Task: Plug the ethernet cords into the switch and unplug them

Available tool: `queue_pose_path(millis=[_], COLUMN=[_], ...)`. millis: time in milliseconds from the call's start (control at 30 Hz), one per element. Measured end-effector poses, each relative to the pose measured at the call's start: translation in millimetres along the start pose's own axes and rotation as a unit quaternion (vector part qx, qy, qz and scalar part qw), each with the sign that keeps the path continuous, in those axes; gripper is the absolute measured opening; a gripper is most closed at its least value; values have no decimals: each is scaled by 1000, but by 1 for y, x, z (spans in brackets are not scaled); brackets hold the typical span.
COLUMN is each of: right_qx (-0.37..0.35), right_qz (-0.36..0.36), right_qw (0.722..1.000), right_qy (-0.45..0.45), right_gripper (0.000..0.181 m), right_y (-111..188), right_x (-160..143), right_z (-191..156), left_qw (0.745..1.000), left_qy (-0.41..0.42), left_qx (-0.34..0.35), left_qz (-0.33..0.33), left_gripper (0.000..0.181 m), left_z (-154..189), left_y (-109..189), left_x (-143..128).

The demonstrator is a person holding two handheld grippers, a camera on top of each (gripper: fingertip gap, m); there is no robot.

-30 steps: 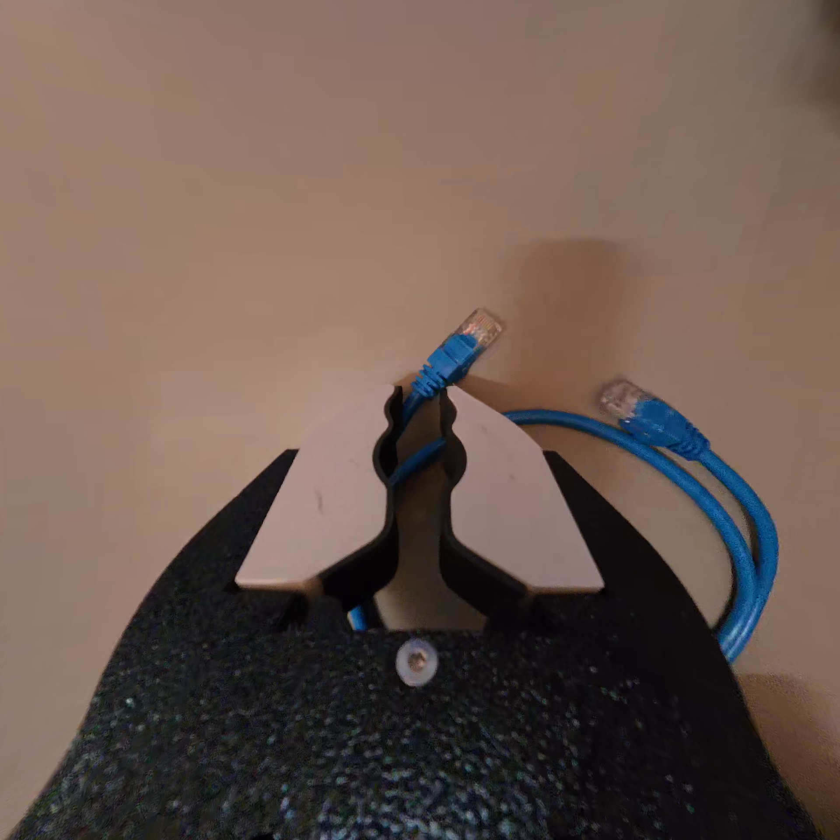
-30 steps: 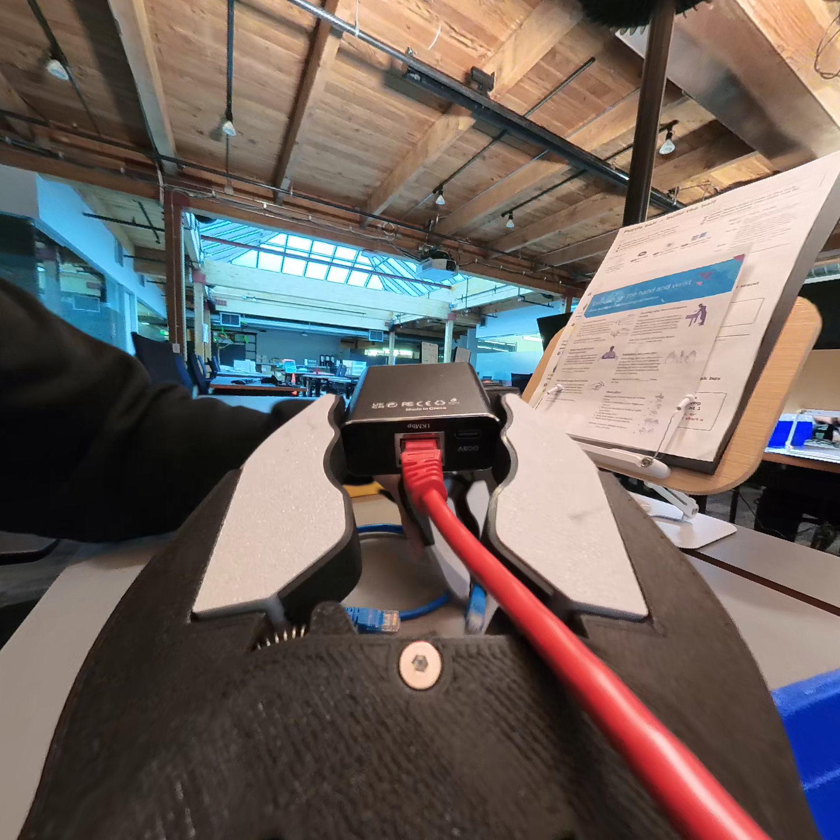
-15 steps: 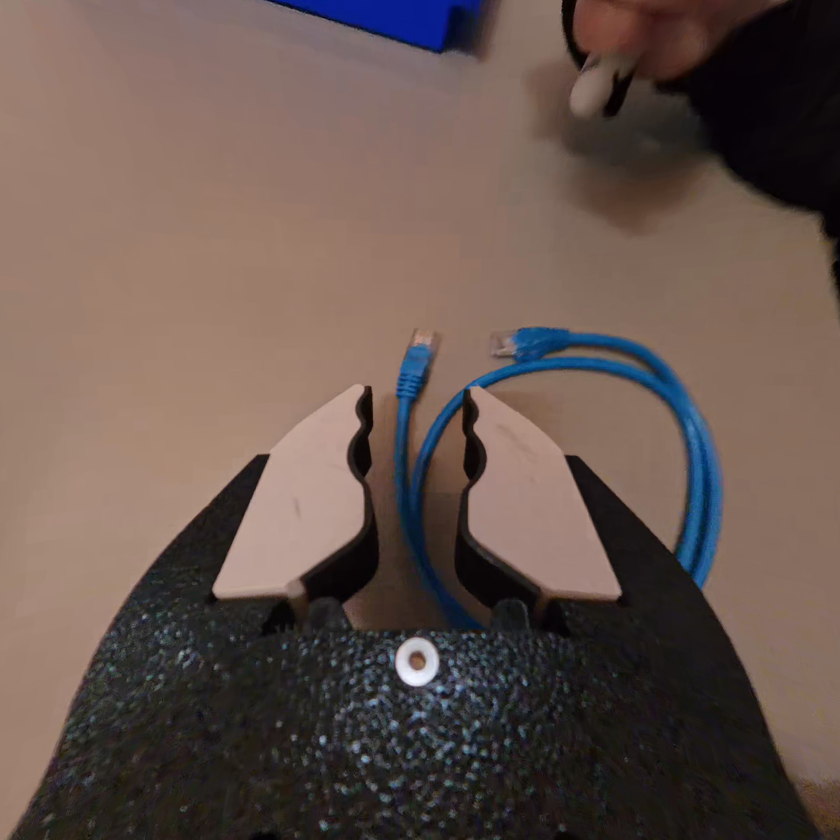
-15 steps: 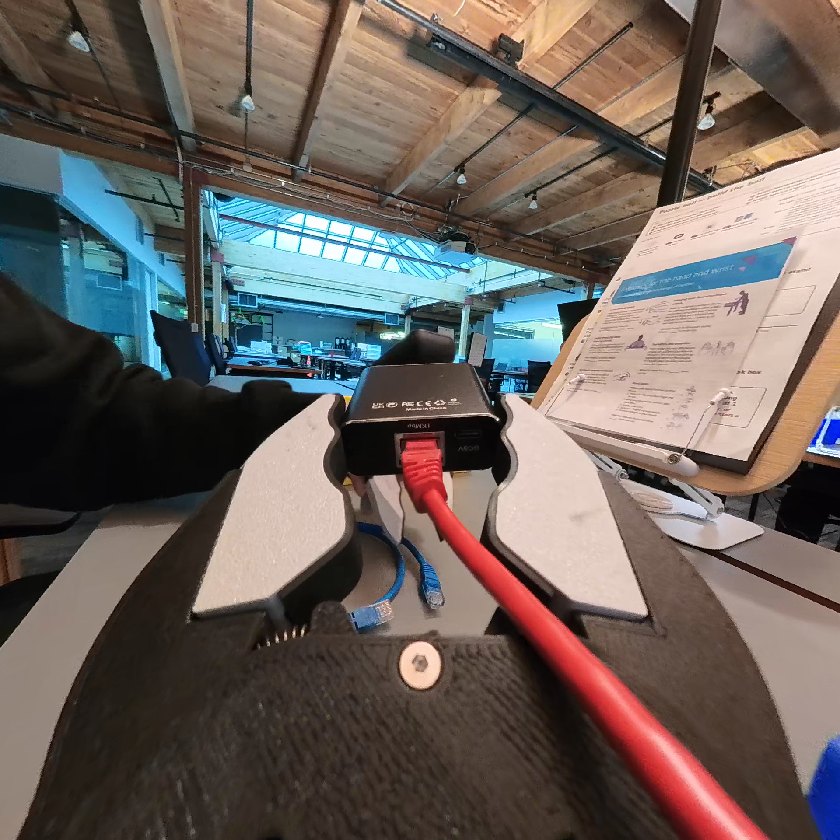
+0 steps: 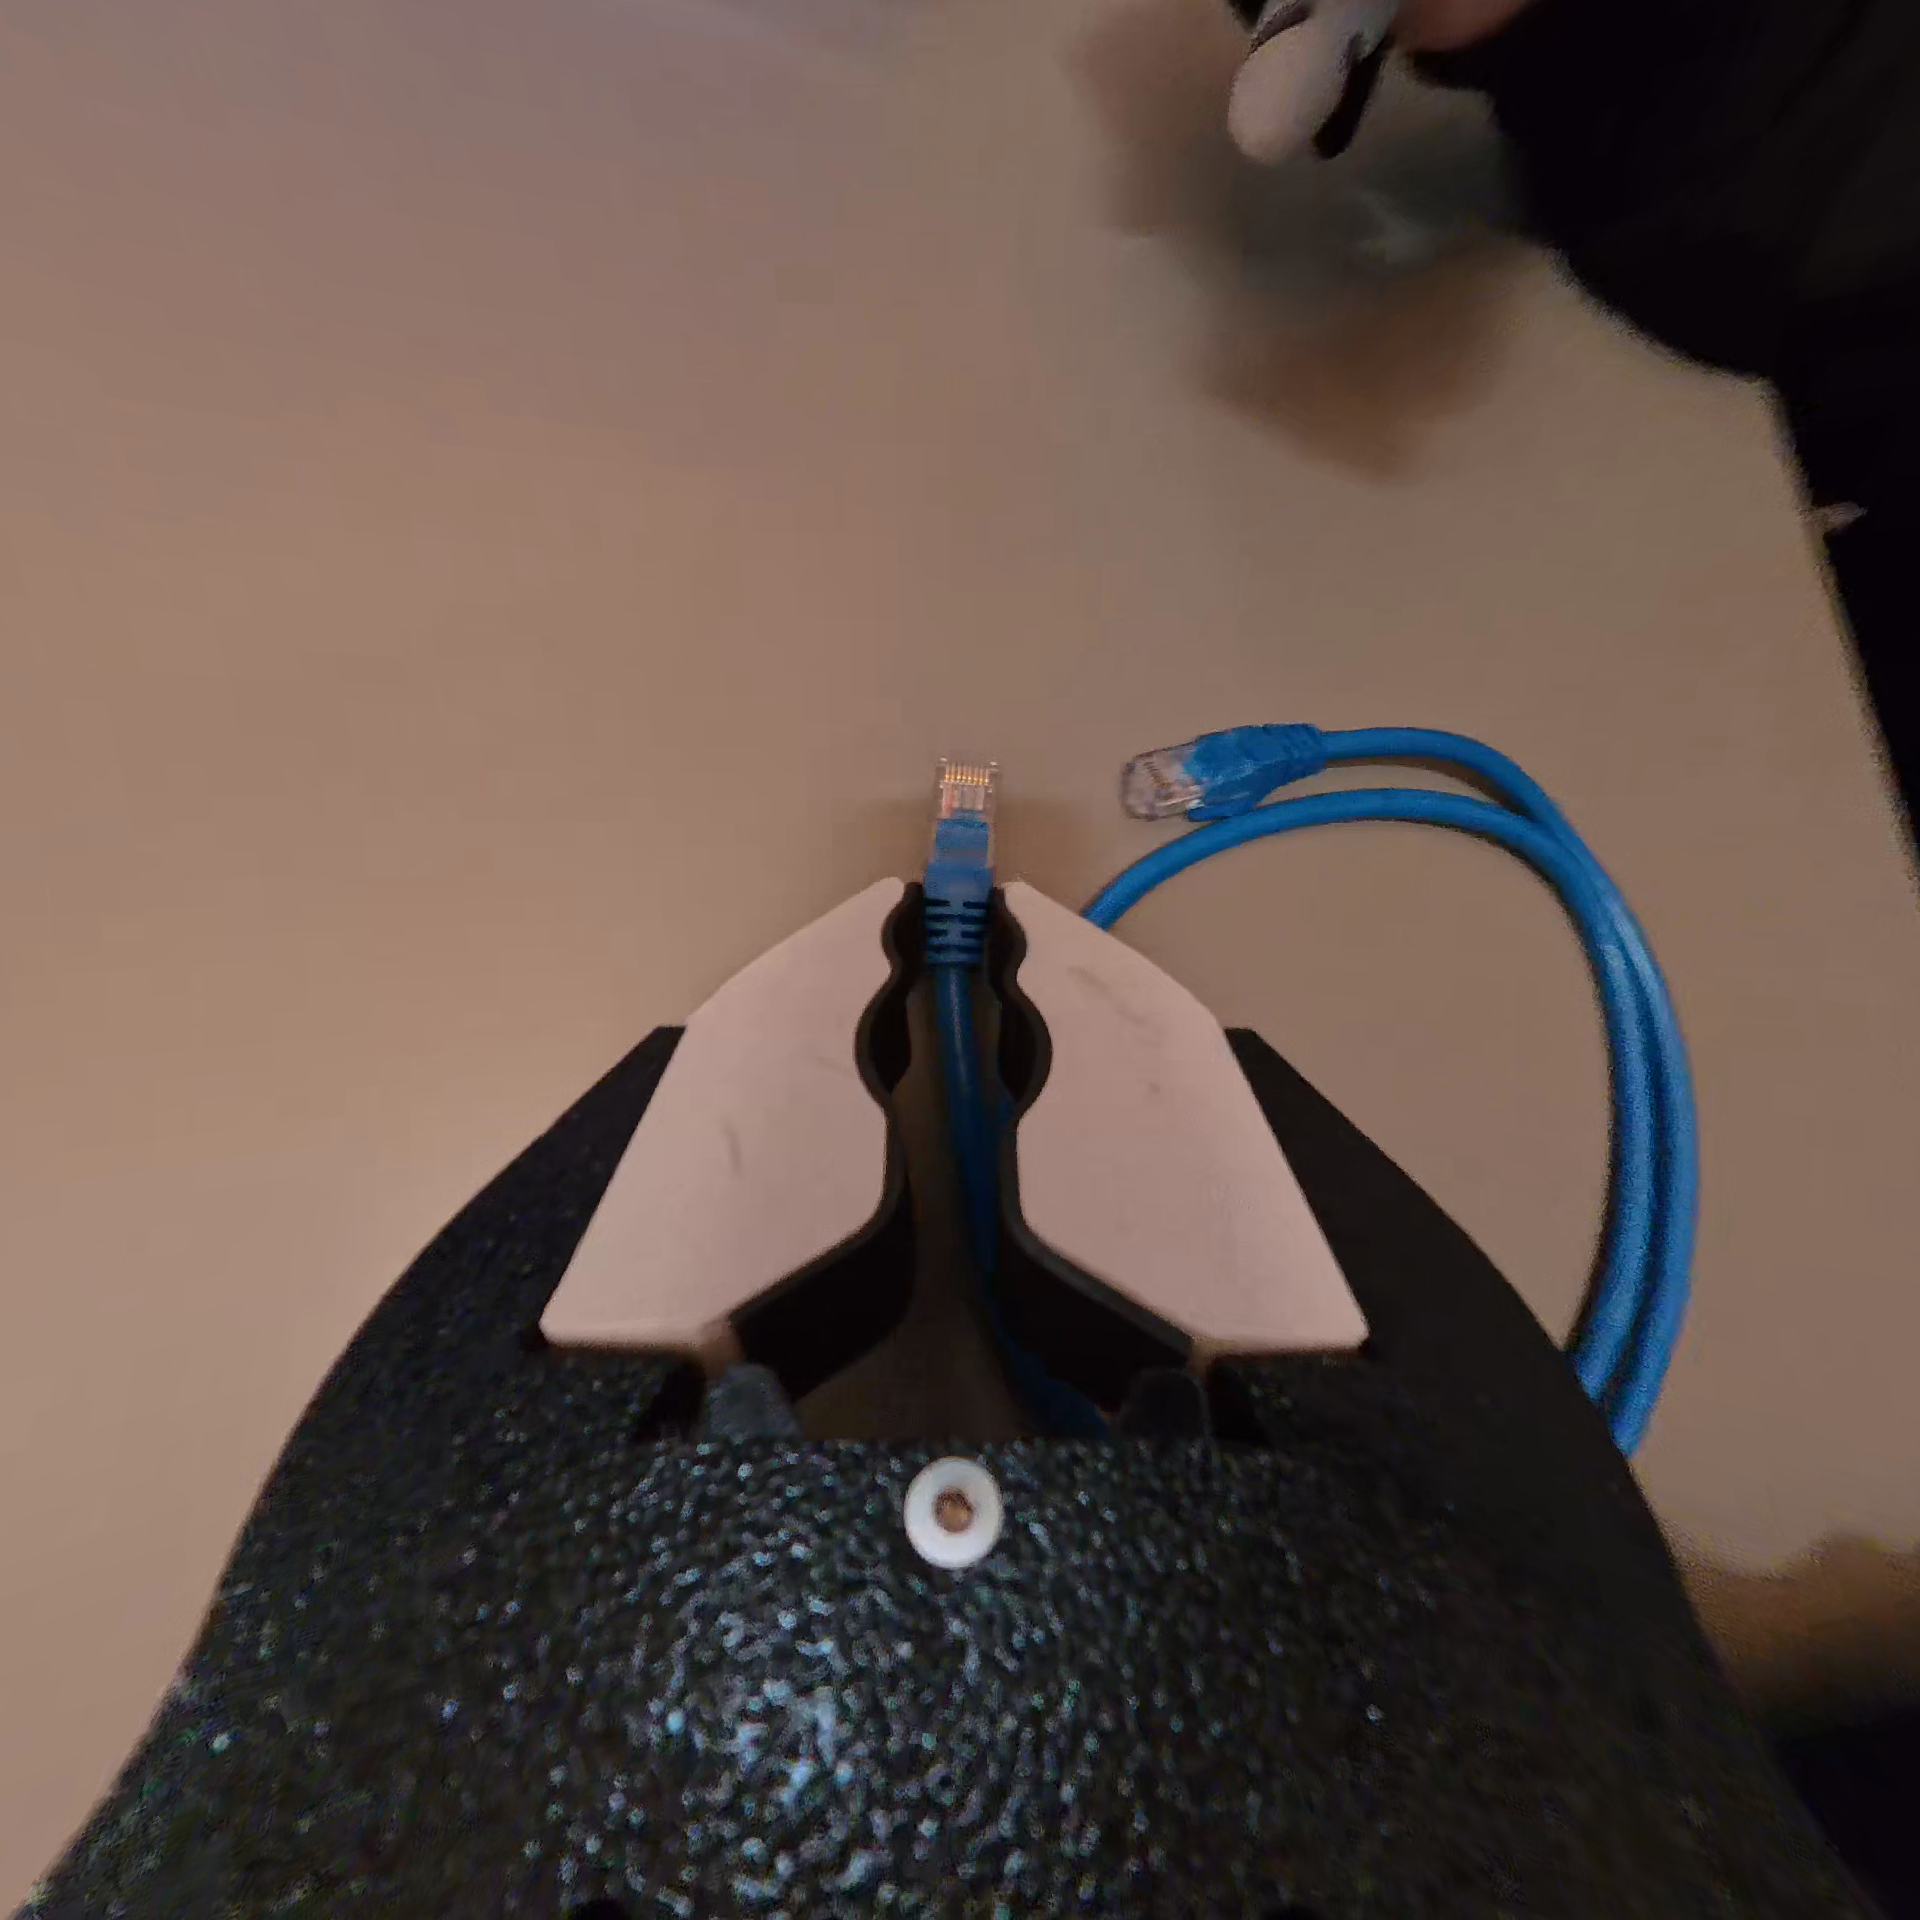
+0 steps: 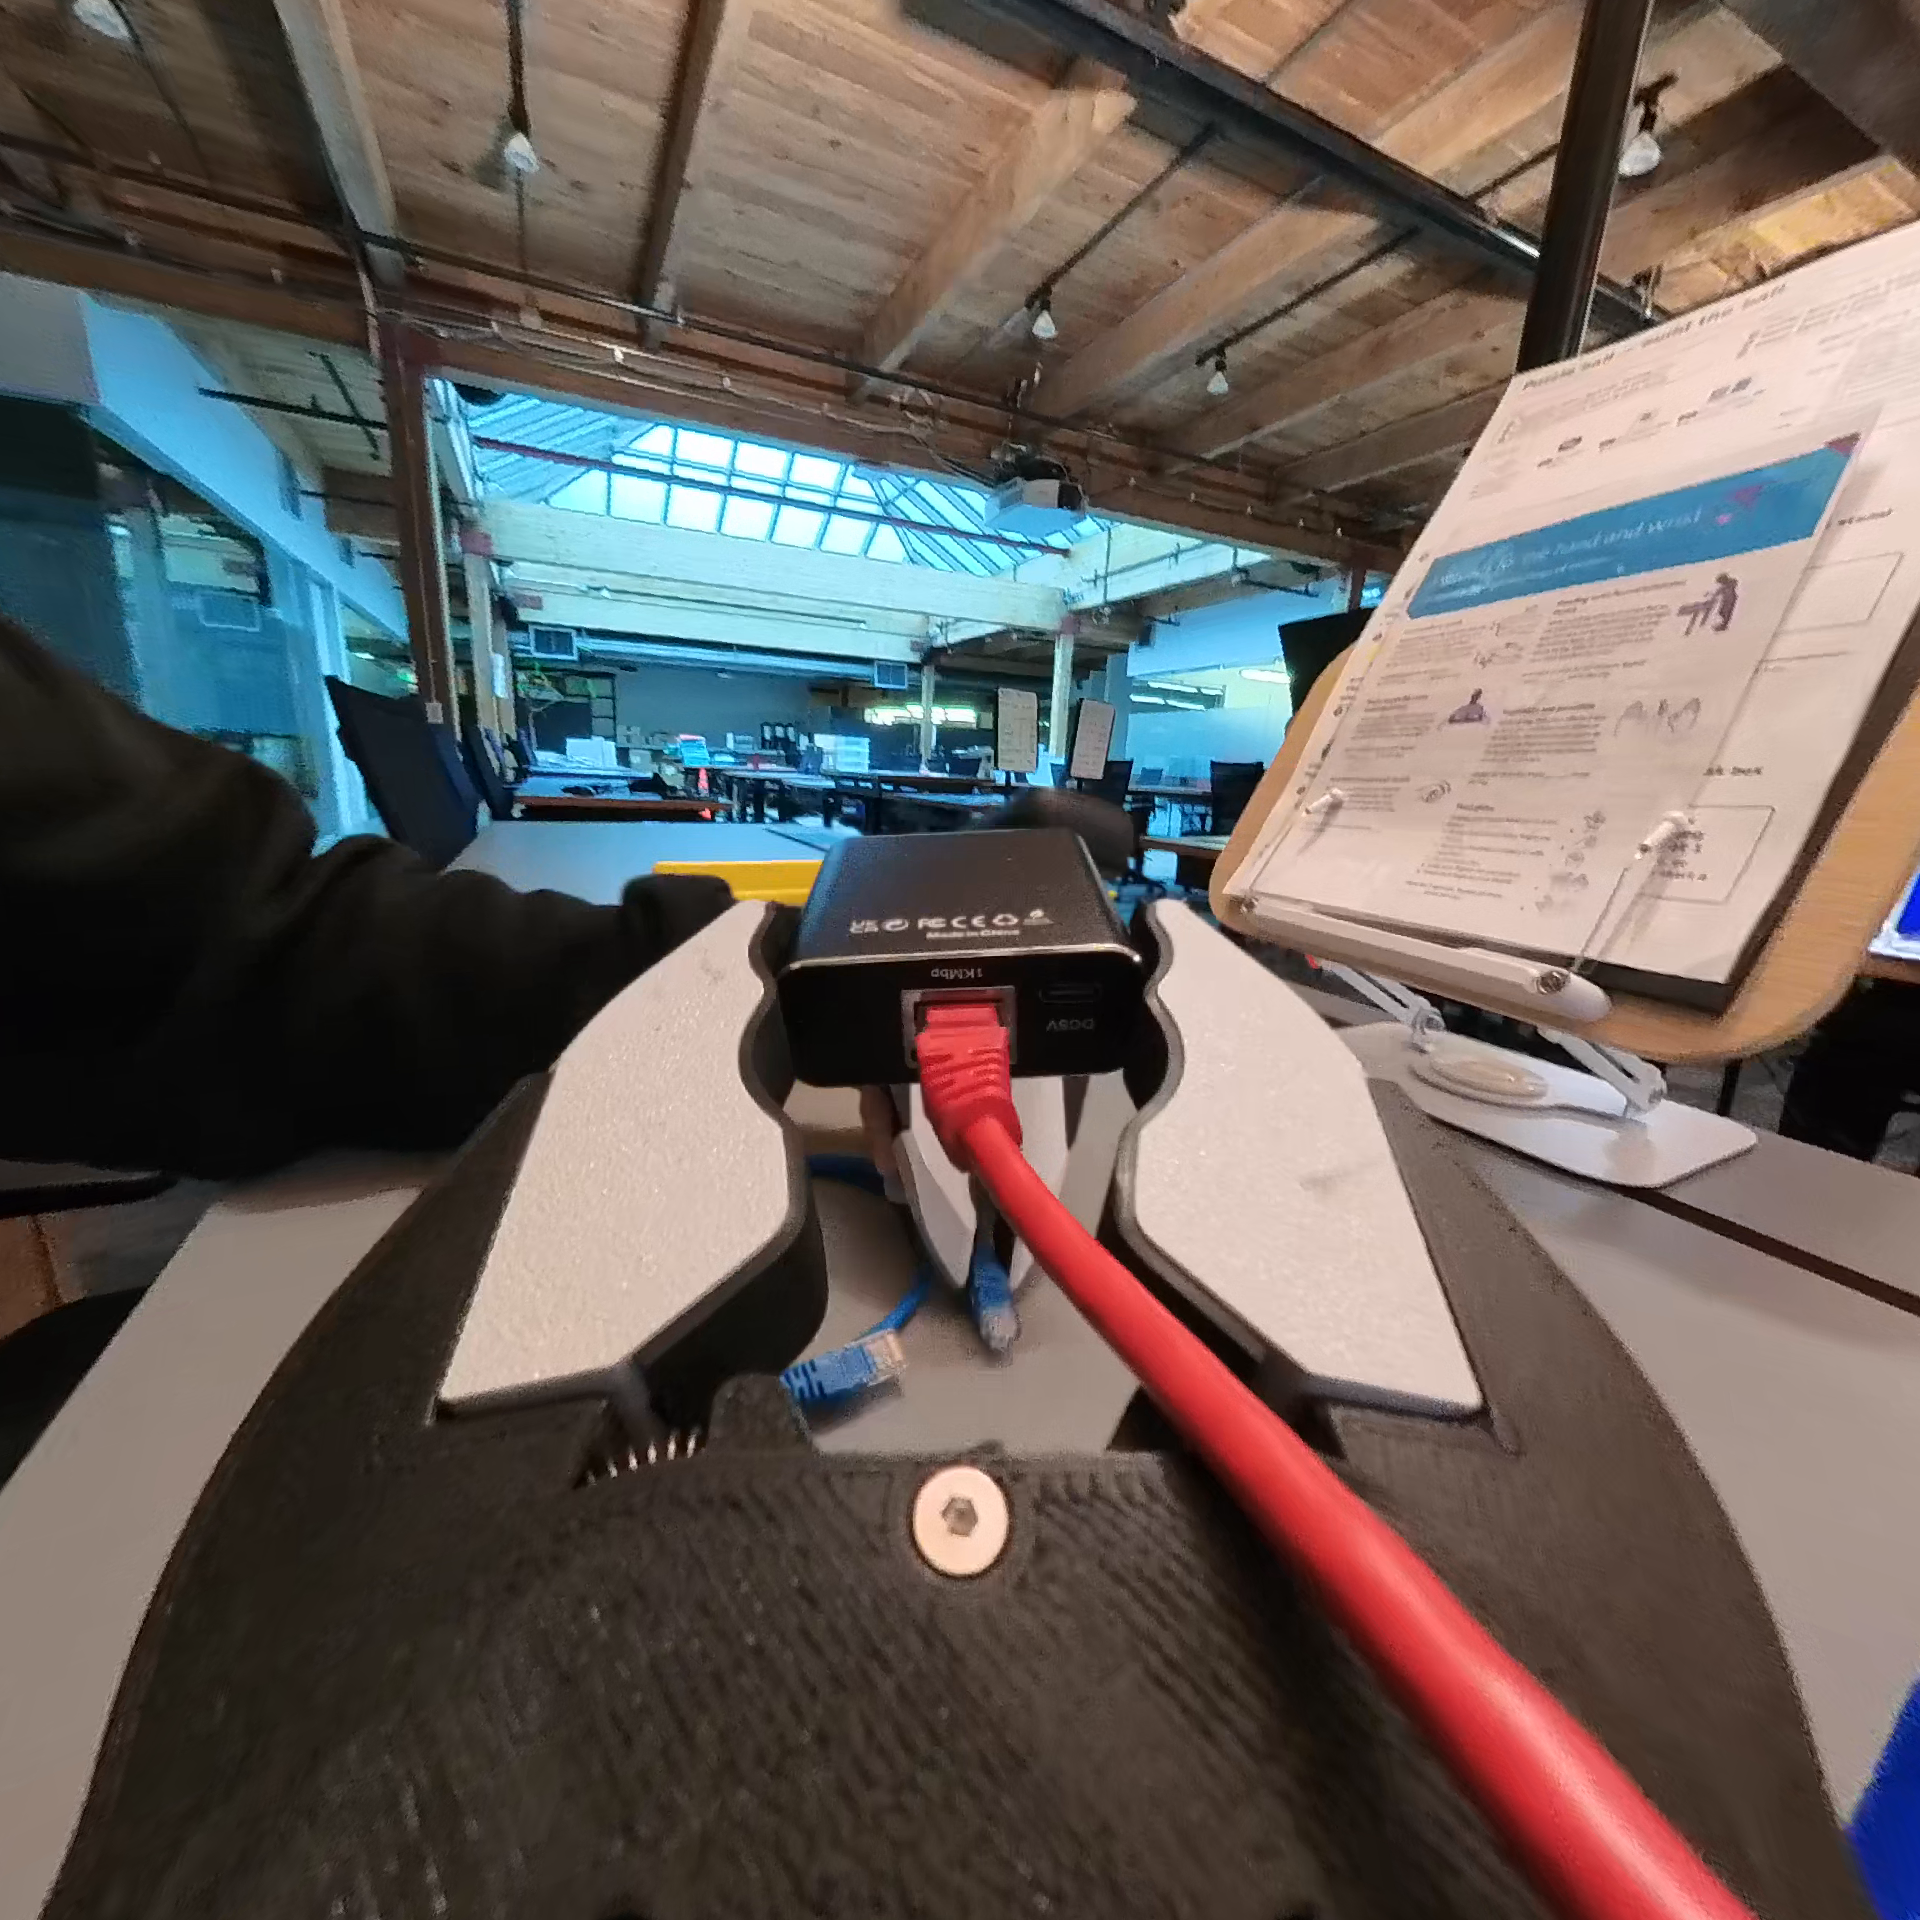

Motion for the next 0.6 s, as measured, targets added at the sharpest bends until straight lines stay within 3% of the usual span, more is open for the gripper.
queue_pose_path(millis=[33,300,400,600], right_qx=[-4,-3,24,69], right_qz=[-5,-14,-9,-9], right_qw=[1000,1000,1000,997], right_qy=[3,-2,-3,-16], right_gripper=[63,63,63,63], right_y=[0,-2,-3,-4], right_x=[-1,-4,-5,-6], right_z=[0,2,-2,-7], left_qw=[1000,989,990,993], left_qy=[-8,-62,-92,-102], left_qx=[20,133,107,42], left_qz=[-14,-26,-2,49], left_gripper=[11,11,11,11], left_z=[3,50,67,86], left_y=[4,56,65,81], left_x=[5,77,90,92])
Point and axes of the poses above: each gripper's, where its closed fingertips meet, y back along the fingers, x out of its top, z = x × y across the jaws, the point moved 8 cm from there along y, back along the fingers, and after that the axes turned 5 degrees about -y, right-handed, at the moved point
